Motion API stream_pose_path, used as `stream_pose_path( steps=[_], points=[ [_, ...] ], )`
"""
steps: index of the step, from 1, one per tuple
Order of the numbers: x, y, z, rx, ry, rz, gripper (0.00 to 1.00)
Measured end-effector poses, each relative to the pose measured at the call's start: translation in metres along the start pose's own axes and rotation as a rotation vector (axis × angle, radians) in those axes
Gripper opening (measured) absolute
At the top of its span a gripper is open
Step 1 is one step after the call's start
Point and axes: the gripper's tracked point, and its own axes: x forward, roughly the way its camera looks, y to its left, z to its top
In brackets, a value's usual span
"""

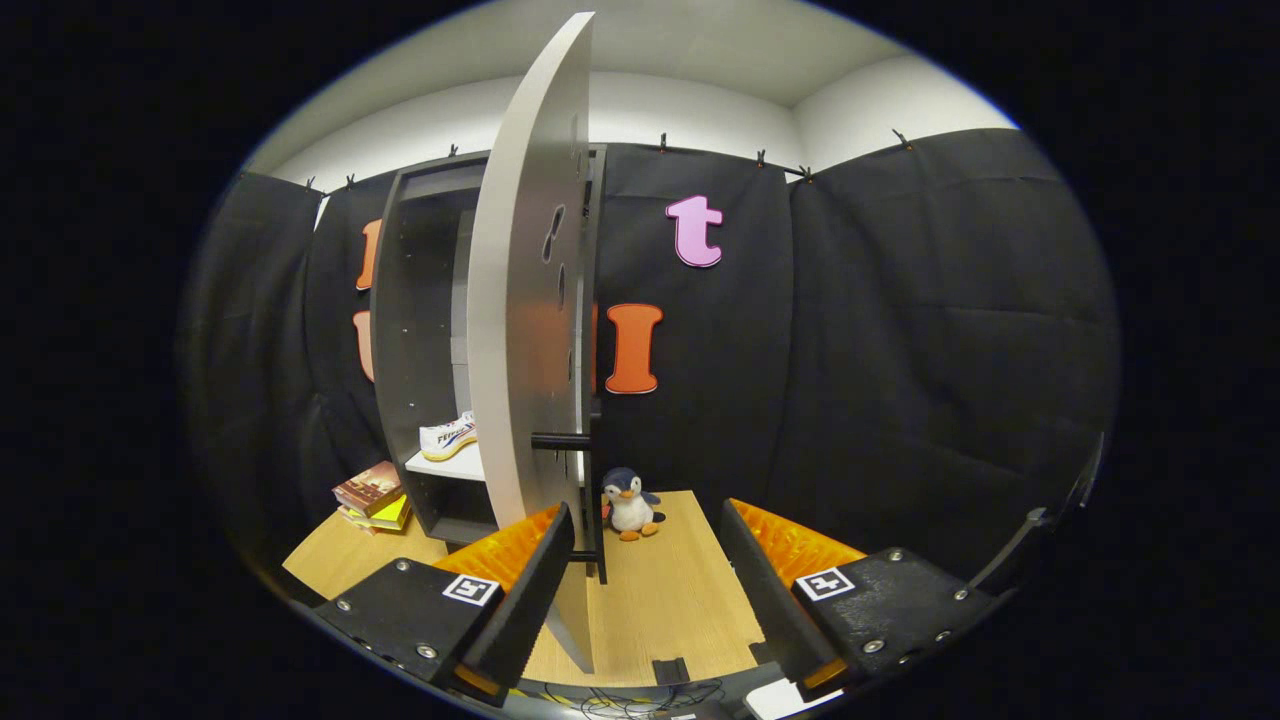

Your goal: Open the shoe cabinet door, grab the shoes and put them into the shoe cabinet, then close the shoe cabinet door.

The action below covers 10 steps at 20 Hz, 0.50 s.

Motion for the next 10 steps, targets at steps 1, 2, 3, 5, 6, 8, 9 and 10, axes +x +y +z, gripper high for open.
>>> stream_pose_path(
  steps=[1, 2, 3, 5, 6, 8, 9, 10],
  points=[
    [0.003, 0.007, -0.004, -0.001, 0.007, 0.014, 0.92],
    [0.004, 0.012, -0.004, -0.003, 0.007, 0.025, 0.92],
    [0.005, 0.016, -0.004, -0.008, 0.01, 0.037, 0.91],
    [0.005, 0.028, -0.002, -0.018, 0.009, 0.066, 0.9],
    [0.004, 0.036, -0.002, -0.017, 0.008, 0.083, 0.9],
    [0.003, 0.053, -0.001, -0.008, 0.01, 0.117, 0.9],
    [0.004, 0.061, -0.002, -0.004, 0.01, 0.132, 0.89],
    [0.004, 0.069, -0.002, 0.0, 0.009, 0.143, 0.89]
  ],
)
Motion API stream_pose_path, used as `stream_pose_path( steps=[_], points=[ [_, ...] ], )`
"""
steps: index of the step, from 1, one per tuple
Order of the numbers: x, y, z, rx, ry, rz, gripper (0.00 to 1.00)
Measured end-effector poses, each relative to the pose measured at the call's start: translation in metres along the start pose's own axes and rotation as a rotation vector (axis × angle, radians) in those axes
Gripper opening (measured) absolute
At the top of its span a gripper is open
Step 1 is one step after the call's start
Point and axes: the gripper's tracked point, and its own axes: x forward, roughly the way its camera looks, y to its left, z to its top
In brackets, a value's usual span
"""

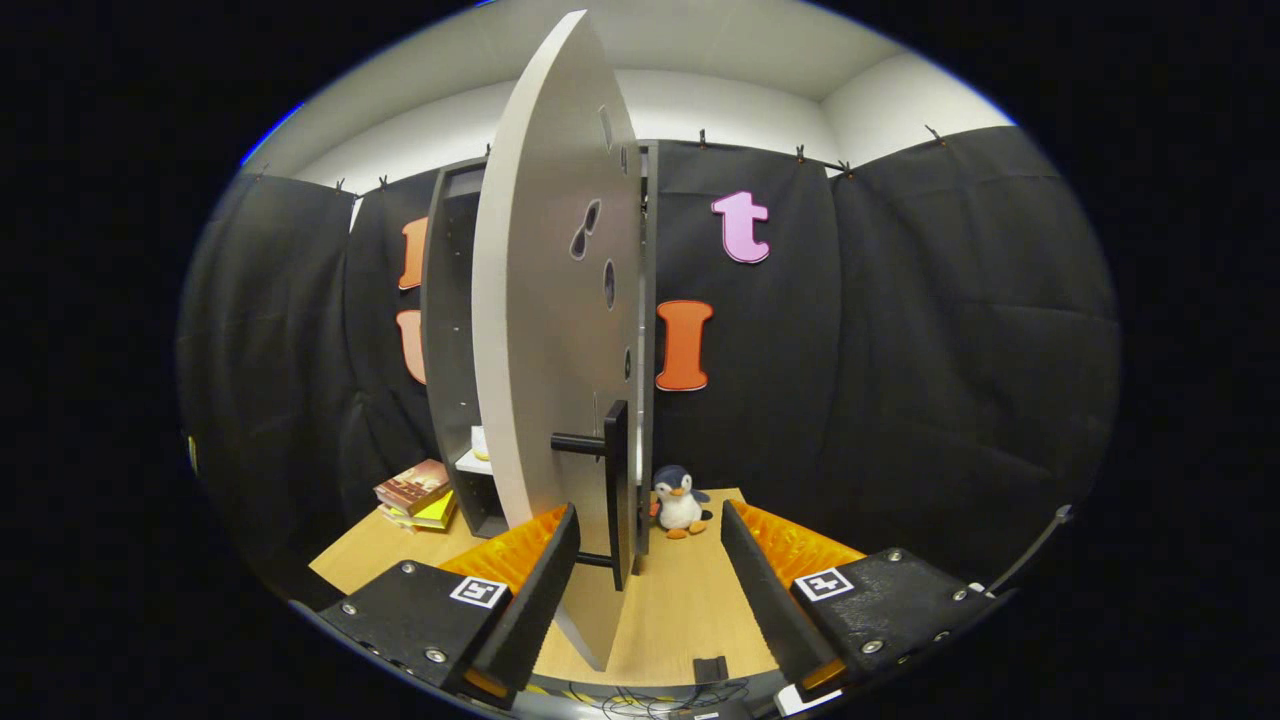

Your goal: Open the shoe cabinet door, grab the shoes and put them into the shoe cabinet, then close the shoe cabinet door.

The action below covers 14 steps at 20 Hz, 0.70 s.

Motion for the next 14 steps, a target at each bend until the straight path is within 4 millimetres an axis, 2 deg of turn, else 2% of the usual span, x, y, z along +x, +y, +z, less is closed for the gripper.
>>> stream_pose_path(
  steps=[7, 14],
  points=[
    [0.013, 0.059, 0.001, 0.02, 0.0, 0.073, 0.89],
    [0.044, 0.12, 0.003, 0.025, -0.009, 0.11, 0.89]
  ],
)
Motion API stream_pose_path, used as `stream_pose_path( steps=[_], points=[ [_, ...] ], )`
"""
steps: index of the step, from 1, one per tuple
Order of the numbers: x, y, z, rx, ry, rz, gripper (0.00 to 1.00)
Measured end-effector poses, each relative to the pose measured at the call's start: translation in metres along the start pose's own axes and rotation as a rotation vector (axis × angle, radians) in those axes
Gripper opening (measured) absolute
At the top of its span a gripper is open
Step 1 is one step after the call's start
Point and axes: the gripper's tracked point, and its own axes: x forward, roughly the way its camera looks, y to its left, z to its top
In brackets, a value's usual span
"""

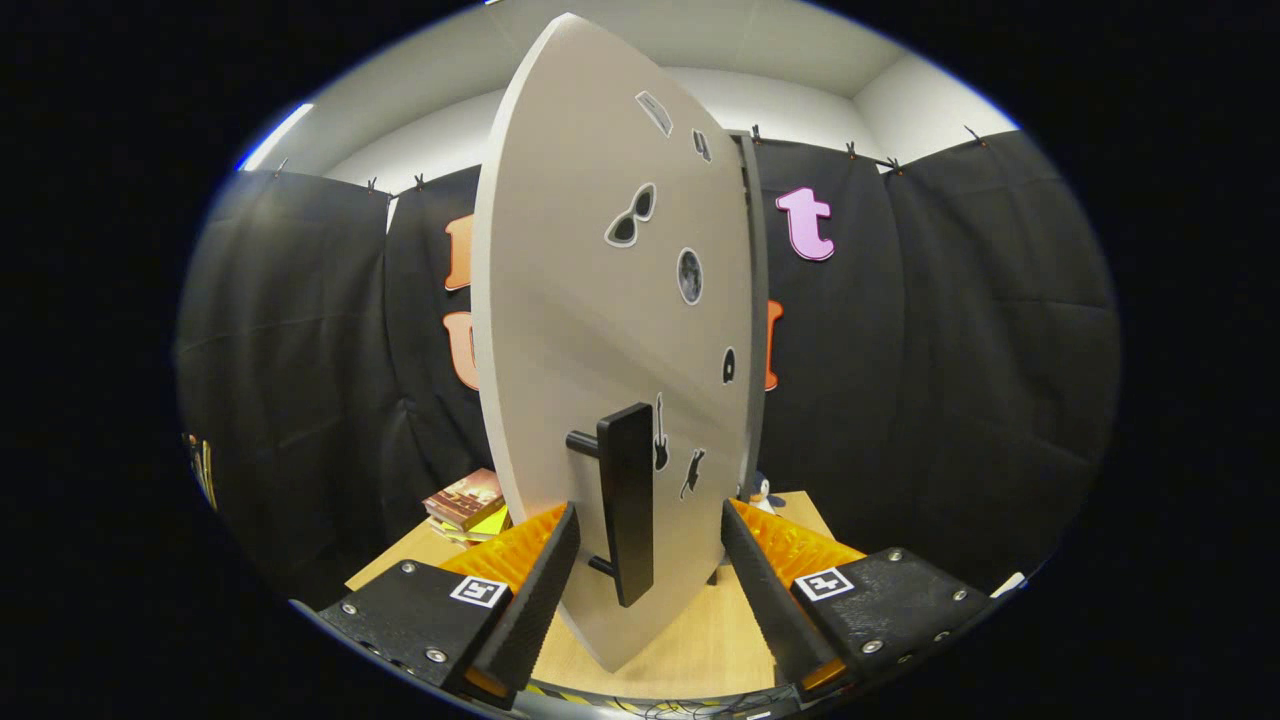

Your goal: Open the shoe cabinet door, grab the shoes and put them into the shoe cabinet, then close the shoe cabinet door.

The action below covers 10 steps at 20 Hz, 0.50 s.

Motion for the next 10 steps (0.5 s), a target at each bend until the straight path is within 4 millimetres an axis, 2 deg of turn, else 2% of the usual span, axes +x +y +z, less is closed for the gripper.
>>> stream_pose_path(
  steps=[3, 10],
  points=[
    [0.023, 0.028, 0.001, 0.039, -0.009, 0.036, 0.89],
    [0.096, 0.088, -0.003, 0.039, 0.003, 0.08, 0.91]
  ],
)
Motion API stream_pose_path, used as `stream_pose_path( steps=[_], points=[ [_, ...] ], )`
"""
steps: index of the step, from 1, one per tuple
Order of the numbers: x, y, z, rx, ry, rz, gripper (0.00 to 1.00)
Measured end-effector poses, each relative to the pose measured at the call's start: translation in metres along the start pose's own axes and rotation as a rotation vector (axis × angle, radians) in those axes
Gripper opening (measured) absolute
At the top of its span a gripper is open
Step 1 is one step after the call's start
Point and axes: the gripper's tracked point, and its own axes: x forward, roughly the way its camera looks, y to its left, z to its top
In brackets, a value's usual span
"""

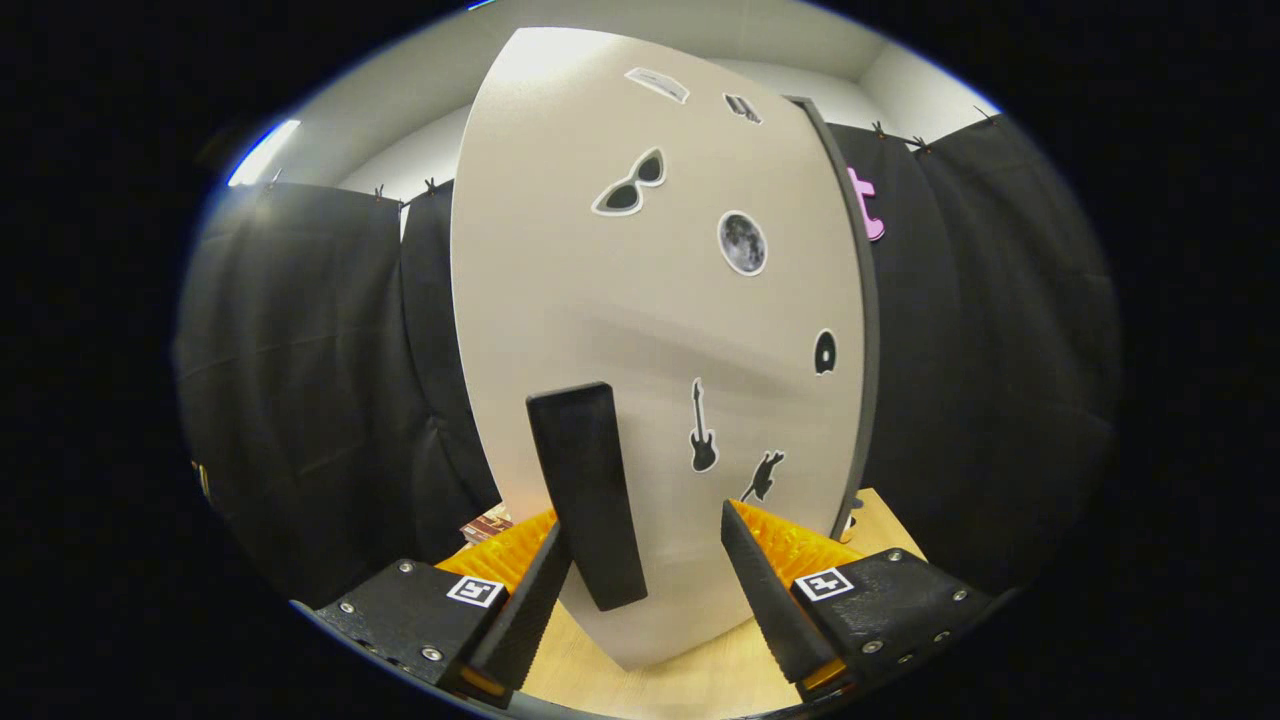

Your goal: Open the shoe cabinet door, grab the shoes and put them into the shoe cabinet, then close the shoe cabinet door.

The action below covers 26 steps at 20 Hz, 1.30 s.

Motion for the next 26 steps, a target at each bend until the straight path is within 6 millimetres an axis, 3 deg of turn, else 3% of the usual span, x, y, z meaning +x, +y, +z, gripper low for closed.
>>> stream_pose_path(
  steps=[4, 10, 15, 21, 24, 26],
  points=[
    [0.039, 0.021, 0.0, -0.004, -0.012, -0.002, 0.91],
    [0.086, 0.035, 0.006, 0.043, -0.013, -0.012, 0.91],
    [0.116, 0.049, 0.011, 0.039, -0.023, -0.064, 0.91],
    [0.131, 0.055, 0.002, 0.012, -0.034, -0.122, 0.9],
    [0.127, 0.054, 0.002, -0.005, -0.006, -0.16, 0.91],
    [0.12, 0.056, 0.013, -0.027, -0.016, -0.169, 0.91]
  ],
)
